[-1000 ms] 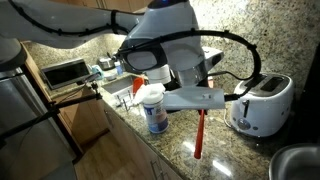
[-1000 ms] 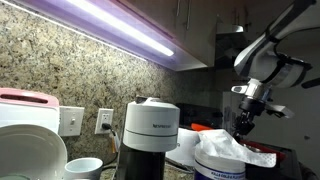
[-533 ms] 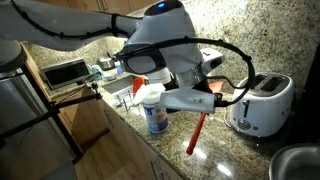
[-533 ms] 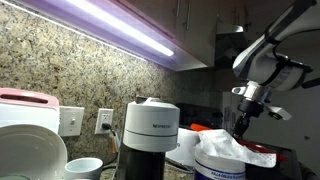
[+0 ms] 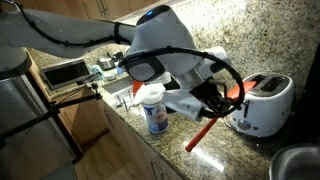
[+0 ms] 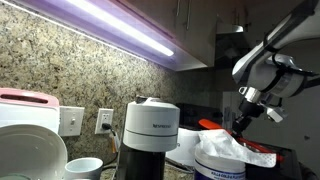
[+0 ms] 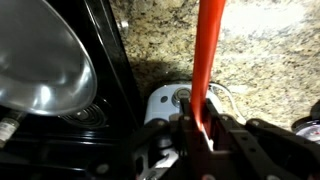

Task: Pick up the paper towel and wipe the door handle of the cabinet. Pick up the orange spoon and move it to the right.

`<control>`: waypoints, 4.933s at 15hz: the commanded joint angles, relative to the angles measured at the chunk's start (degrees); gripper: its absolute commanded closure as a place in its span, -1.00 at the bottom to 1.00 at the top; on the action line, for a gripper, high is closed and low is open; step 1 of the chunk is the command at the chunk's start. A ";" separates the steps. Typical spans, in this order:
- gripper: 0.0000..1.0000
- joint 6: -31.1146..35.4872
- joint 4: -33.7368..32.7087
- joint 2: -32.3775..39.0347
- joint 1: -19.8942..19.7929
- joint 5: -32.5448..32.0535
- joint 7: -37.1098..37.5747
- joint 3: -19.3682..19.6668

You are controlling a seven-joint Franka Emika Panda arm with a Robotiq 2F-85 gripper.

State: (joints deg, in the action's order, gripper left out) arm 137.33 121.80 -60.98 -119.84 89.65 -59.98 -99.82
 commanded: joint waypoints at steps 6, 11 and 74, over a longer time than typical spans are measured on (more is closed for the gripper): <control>0.92 1.88 2.02 -2.87 -6.46 -0.16 19.50 -0.53; 0.69 1.60 1.90 -2.98 -7.55 1.69 16.11 -0.75; 0.92 -38.92 -24.78 -9.45 -30.62 -21.98 47.38 2.41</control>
State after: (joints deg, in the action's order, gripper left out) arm 101.02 99.45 -74.85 -148.69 68.63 -10.82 -96.04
